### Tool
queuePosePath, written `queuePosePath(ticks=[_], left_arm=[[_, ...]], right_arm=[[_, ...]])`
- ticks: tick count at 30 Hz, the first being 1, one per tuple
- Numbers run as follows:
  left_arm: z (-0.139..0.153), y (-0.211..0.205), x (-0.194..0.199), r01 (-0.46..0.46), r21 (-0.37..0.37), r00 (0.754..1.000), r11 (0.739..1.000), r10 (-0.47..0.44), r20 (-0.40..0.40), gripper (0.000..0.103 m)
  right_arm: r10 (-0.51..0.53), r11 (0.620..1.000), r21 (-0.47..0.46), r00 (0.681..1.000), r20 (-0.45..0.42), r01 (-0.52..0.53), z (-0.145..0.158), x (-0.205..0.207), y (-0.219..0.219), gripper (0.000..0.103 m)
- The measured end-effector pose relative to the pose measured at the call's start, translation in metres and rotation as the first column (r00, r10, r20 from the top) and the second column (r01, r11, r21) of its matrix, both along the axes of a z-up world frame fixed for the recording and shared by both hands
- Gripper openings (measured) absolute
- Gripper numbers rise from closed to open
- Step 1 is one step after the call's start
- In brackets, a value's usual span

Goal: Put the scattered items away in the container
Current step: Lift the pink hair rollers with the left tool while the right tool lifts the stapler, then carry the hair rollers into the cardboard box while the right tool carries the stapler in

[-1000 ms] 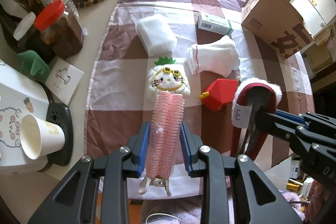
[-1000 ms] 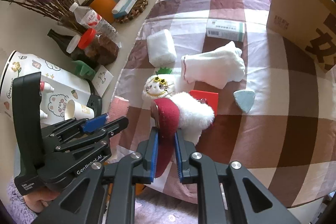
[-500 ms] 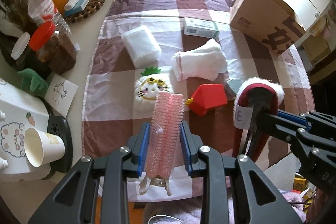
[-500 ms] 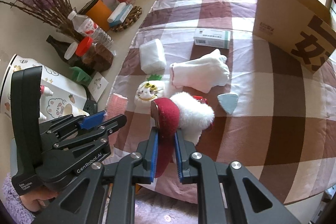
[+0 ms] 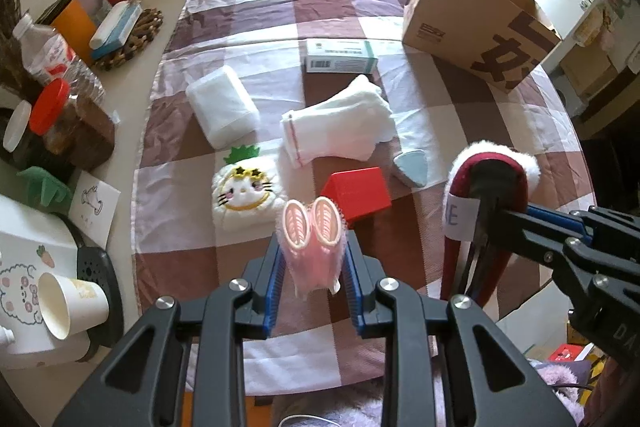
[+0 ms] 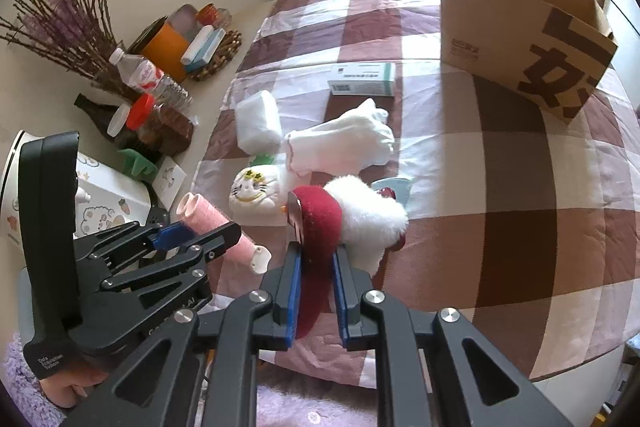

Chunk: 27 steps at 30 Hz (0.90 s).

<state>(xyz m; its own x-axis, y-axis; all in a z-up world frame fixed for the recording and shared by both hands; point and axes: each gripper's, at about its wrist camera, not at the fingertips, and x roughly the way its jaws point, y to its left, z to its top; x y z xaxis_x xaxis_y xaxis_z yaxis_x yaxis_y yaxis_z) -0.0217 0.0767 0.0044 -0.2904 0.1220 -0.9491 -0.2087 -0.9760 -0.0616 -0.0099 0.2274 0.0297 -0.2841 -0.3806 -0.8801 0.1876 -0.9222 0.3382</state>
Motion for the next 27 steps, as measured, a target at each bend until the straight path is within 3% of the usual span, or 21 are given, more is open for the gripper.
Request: queuePosePath(ticks=[27], left_arm=[[0.011,0.085,-0.024,0.17,-0.01,0.985,0.985,-0.17,-0.027,0.028]], right_arm=[[-0.168,0.986,0.003,0.986,-0.013,0.168,0.003,-0.01,0.078,0.015]])
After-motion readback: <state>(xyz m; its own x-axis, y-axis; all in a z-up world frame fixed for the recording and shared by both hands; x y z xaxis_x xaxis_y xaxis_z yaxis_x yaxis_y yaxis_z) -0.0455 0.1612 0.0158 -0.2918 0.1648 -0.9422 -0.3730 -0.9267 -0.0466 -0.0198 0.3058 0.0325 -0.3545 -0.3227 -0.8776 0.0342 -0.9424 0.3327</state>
